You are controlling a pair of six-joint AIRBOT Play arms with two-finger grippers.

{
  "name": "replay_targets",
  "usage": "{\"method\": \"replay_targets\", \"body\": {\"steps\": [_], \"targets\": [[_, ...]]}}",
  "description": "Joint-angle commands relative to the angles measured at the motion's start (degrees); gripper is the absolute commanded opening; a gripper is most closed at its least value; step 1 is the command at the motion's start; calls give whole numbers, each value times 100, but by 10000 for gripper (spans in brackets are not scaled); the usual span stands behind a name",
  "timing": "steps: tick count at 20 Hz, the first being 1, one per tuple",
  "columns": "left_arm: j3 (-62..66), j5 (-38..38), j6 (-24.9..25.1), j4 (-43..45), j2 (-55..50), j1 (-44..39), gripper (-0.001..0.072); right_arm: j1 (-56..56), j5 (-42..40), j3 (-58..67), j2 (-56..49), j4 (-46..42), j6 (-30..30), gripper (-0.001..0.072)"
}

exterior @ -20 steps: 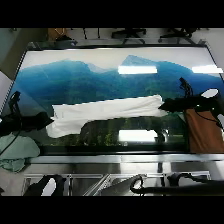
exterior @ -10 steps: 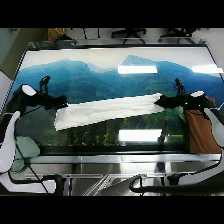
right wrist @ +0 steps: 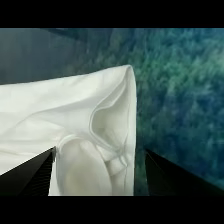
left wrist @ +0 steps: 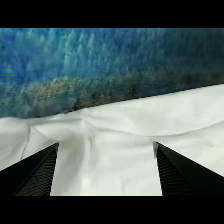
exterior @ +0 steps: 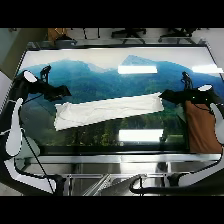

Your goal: Fold the shirts.

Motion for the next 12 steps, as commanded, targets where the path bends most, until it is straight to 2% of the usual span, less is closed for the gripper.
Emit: {"method": "replay_targets", "body": {"steps": [1,3,4,6,7,8,9,10,12], "targets": [[151,-380,-50,-22,293,22,660,-31,155,90,-254,-173,90,617],[151,-529,-70,-50,426,-7,660,-20,466,90,-402,-173,92,610],[151,-573,-68,-168,472,-31,660,7,564,90,-459,-173,90,580],[153,-577,-66,-566,511,-131,630,103,595,87,-544,-85,24,395],[151,-544,-55,-765,505,-227,437,153,597,90,-568,96,-83,321],[153,-492,-17,-817,490,-361,316,219,601,87,-577,387,-267,248],[153,-413,-20,-820,459,-533,193,267,603,92,-575,645,-439,90],[153,-295,-17,-848,407,-743,21,313,640,118,-573,844,-535,22],[151,35,-11,-909,225,-1222,17,321,962,304,-527,929,-435,21]]}}
